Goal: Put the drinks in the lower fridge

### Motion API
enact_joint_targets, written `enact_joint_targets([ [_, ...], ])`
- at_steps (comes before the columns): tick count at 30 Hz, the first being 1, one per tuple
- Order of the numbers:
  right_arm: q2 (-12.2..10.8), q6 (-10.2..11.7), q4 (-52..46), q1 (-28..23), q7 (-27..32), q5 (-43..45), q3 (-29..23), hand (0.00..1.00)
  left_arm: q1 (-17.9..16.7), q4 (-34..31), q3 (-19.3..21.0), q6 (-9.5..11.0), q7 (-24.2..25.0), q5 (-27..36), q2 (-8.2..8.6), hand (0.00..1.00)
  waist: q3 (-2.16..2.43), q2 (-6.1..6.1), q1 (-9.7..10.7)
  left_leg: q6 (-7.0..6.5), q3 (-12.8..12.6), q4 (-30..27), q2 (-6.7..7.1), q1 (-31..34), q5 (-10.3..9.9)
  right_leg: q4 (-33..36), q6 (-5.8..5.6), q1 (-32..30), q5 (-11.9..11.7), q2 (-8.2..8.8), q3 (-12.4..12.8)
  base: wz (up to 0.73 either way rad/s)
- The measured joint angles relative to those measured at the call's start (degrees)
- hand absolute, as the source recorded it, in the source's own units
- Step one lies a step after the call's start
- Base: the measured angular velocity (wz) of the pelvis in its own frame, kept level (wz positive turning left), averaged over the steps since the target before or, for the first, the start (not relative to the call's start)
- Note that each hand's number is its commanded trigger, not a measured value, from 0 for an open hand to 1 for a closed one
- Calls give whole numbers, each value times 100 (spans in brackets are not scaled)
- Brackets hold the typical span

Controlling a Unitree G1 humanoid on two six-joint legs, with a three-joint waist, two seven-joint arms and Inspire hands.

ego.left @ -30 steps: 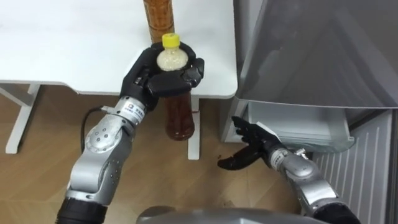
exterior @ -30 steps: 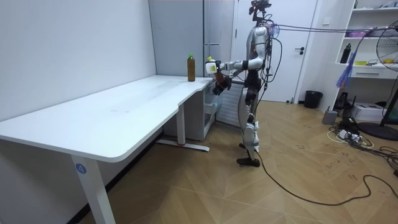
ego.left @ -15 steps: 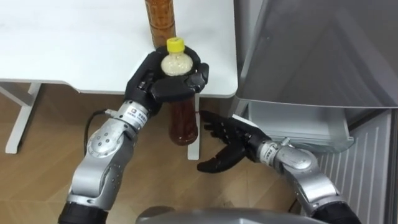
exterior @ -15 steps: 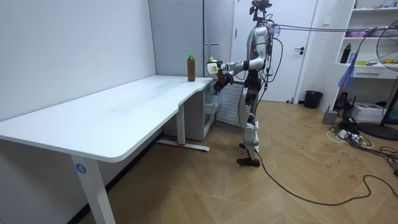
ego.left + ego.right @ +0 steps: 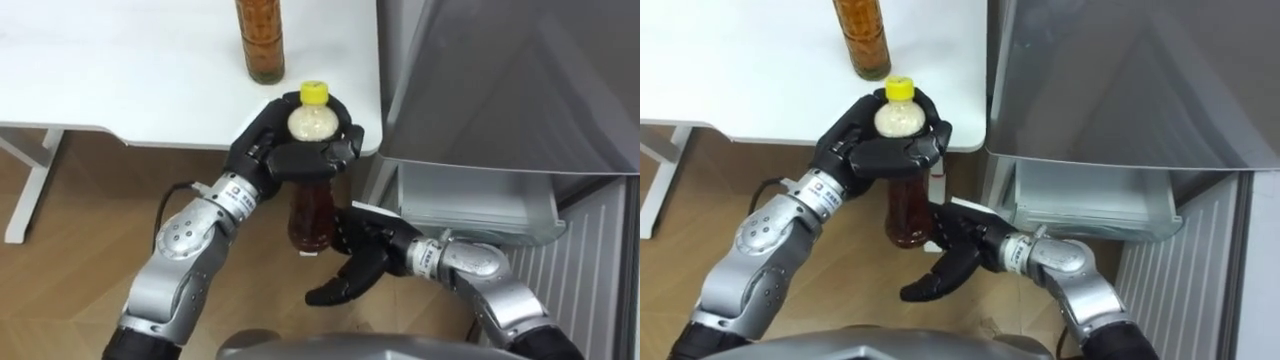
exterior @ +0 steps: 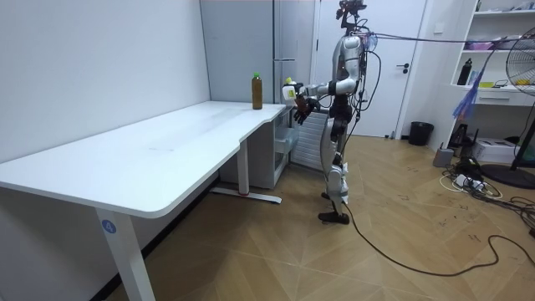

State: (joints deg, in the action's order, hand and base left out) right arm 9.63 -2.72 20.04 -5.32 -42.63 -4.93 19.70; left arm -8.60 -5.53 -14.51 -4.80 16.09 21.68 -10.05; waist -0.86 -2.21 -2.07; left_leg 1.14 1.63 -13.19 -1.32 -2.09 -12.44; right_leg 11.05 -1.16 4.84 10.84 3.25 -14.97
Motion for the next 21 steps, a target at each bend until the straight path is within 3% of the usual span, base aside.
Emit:
enact_joint_targets([
  [12,-40,-236,-14,-34,-140,-235,-23,0,-68,117,-393,-5,114,0,-4,100,4,75,18,0,12,-37,-2,81,0,111,0,-118,1,8,-1,0],
  [21,74,-312,-14,-33,-53,-1077,149,0,-68,290,-710,0,221,17,-119,100,21,108,40,0,-22,-38,1,40,0,149,0,-110,1,15,51,0],
])
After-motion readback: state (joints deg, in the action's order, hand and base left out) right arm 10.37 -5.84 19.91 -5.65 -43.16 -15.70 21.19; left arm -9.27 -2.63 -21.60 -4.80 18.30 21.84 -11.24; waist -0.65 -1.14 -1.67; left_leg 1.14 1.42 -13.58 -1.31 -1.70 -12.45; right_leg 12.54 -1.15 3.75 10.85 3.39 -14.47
